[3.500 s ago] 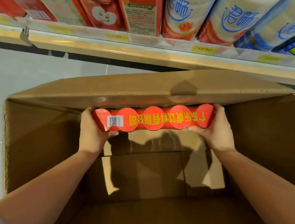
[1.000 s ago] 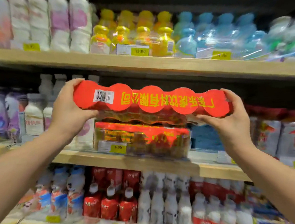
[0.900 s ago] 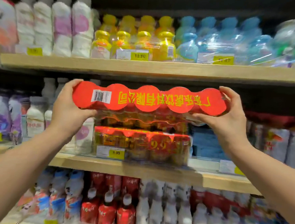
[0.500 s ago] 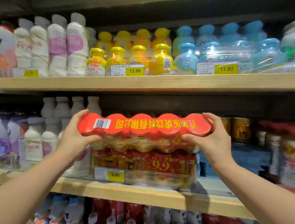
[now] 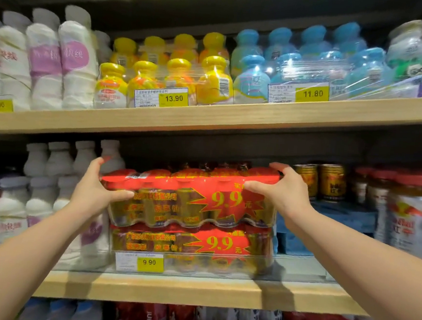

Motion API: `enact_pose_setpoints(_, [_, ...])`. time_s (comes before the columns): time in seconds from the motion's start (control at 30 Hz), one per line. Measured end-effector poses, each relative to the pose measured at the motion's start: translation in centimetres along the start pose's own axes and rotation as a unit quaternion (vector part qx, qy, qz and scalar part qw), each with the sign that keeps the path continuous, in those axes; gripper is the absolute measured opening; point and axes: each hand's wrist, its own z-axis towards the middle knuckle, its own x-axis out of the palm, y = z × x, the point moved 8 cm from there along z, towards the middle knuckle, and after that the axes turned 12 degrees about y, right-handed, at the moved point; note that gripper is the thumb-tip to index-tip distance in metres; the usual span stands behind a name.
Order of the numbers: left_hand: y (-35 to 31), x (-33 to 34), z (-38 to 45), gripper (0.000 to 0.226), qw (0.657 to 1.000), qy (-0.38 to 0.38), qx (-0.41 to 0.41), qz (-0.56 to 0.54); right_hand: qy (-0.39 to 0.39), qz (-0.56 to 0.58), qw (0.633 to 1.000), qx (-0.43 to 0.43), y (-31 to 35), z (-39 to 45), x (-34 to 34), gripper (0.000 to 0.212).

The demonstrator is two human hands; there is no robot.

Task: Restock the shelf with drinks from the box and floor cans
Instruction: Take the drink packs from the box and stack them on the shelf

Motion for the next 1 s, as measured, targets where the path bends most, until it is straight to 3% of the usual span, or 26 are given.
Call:
enact_pose_setpoints(0.1, [1.1, 0.3, 0.0, 0.101, 0.999, 0.010, -0.021, -0.037, 0.005, 0.005, 1.000, 0.004, 0.0, 0.0, 0.4, 0.076])
enact_pose_setpoints(0.27, [1.3, 0.7, -0.8, 0.078, 0.995, -0.007, -0.015, -0.094, 0.024, 0.066, 0.998, -0.004, -0.7, -0.3, 0.5, 0.074])
enact_pose_setpoints(0.43, [1.6, 1.8, -2.6, 0.074, 0.992, -0.013, -0.005, -0.124, 0.085, 0.089, 0.992, -0.002, -3.0, -1.9, 2.1, 0.077])
enact_pose_setpoints(0.63, [3.8, 3.8, -4.7, 0.095, 0.998, 0.011, -0.054, 0.022, 0.093, 0.078, 0.992, 0.032, -5.3, -3.6, 3.5, 0.061])
enact_pose_setpoints(1.0, [3.8, 5.1, -5.0, 0.085, 0.992, -0.029, -0.099, 0.076, 0.055, 0.082, 0.994, 0.052, -5.7, -3.4, 3.9, 0.064])
